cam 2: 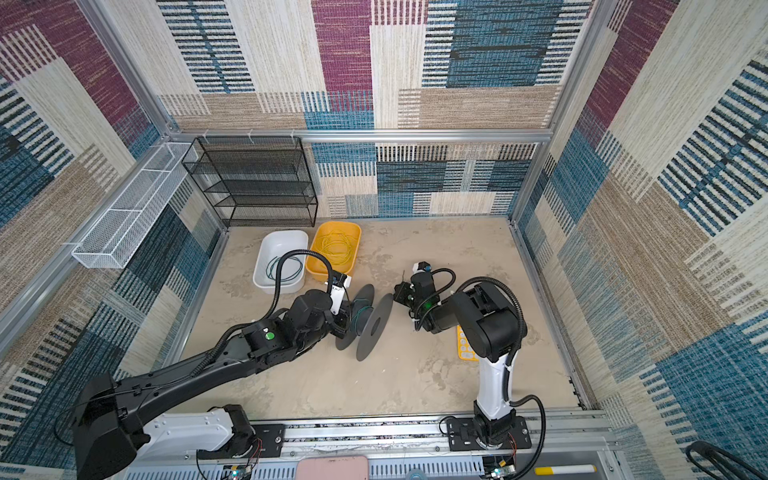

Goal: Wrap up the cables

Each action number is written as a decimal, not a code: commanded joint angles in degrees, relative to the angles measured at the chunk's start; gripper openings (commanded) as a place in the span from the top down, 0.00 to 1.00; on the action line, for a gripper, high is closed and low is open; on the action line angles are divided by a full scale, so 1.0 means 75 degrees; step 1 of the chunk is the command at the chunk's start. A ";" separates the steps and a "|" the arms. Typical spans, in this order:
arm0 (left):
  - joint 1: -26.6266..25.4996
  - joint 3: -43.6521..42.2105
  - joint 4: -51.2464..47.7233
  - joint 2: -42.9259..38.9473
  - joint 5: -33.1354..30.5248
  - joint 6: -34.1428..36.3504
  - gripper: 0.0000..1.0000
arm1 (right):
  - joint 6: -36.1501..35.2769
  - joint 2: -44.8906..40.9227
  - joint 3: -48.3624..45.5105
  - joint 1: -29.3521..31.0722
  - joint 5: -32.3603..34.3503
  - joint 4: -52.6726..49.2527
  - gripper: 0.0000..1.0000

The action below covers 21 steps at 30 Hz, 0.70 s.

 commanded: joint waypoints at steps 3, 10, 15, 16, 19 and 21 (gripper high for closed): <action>-0.0063 0.0092 -0.2578 0.0359 0.0462 -0.0273 0.97 | -0.0059 -0.0174 -0.0056 0.0015 0.0033 0.0084 1.00; -0.0079 0.0082 -0.2802 0.0382 0.0584 -0.0396 0.93 | -0.0094 -0.0383 -0.0090 0.0012 0.0005 0.0081 1.00; -0.0151 0.0002 -0.2790 0.0439 0.0824 -0.0447 0.87 | -0.0001 -0.0380 -0.0119 0.0049 -0.0031 0.0133 1.00; -0.0166 -0.0012 -0.2793 0.0470 0.0893 -0.0460 0.87 | 0.0028 -0.0355 -0.0114 0.0071 -0.0008 0.0145 1.00; -0.0289 -0.0058 -0.2788 0.0518 0.0932 -0.0536 0.91 | 0.0099 -0.0322 -0.0119 0.0116 -0.0014 0.0192 1.00; -0.0385 -0.0182 -0.2803 0.0395 0.0558 -0.0678 1.00 | 0.0097 -0.0351 -0.0115 0.0130 0.0041 0.0204 1.00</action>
